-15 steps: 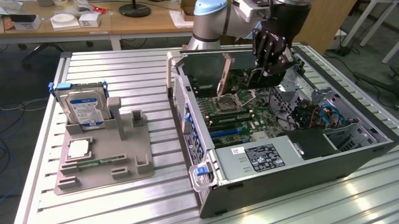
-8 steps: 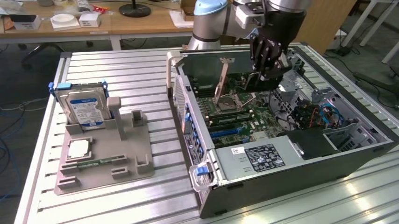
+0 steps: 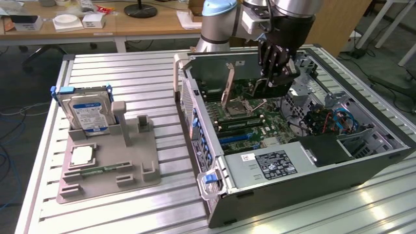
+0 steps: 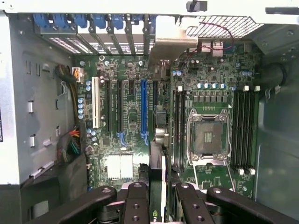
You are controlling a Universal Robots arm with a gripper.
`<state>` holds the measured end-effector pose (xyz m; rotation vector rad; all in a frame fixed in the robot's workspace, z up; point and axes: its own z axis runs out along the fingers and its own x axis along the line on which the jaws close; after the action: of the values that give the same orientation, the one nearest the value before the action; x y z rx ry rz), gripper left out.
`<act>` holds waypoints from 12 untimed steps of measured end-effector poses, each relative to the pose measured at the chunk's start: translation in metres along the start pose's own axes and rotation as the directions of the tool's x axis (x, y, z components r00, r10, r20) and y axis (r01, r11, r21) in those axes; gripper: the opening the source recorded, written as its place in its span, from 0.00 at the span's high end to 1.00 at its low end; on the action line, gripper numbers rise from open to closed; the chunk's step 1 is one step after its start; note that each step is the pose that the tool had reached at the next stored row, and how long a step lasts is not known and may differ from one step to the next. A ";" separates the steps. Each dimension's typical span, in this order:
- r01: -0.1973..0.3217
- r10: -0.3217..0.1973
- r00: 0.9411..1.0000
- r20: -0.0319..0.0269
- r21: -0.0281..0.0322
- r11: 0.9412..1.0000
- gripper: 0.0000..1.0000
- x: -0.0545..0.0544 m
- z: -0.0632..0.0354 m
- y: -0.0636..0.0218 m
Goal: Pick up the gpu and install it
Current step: 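Insert the gpu into the slot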
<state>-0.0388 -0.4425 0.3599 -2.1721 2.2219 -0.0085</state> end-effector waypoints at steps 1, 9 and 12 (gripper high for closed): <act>0.000 0.000 1.000 0.000 0.000 1.000 0.73 0.000 0.0014 0.0002; 0.000 0.000 1.000 0.000 0.000 1.000 0.73 0.000 0.0086 0.0066; 0.000 0.000 1.000 0.000 0.000 1.000 0.73 0.001 0.0097 0.0083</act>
<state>-0.0468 -0.4427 0.3499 -2.1723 2.2220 -0.0088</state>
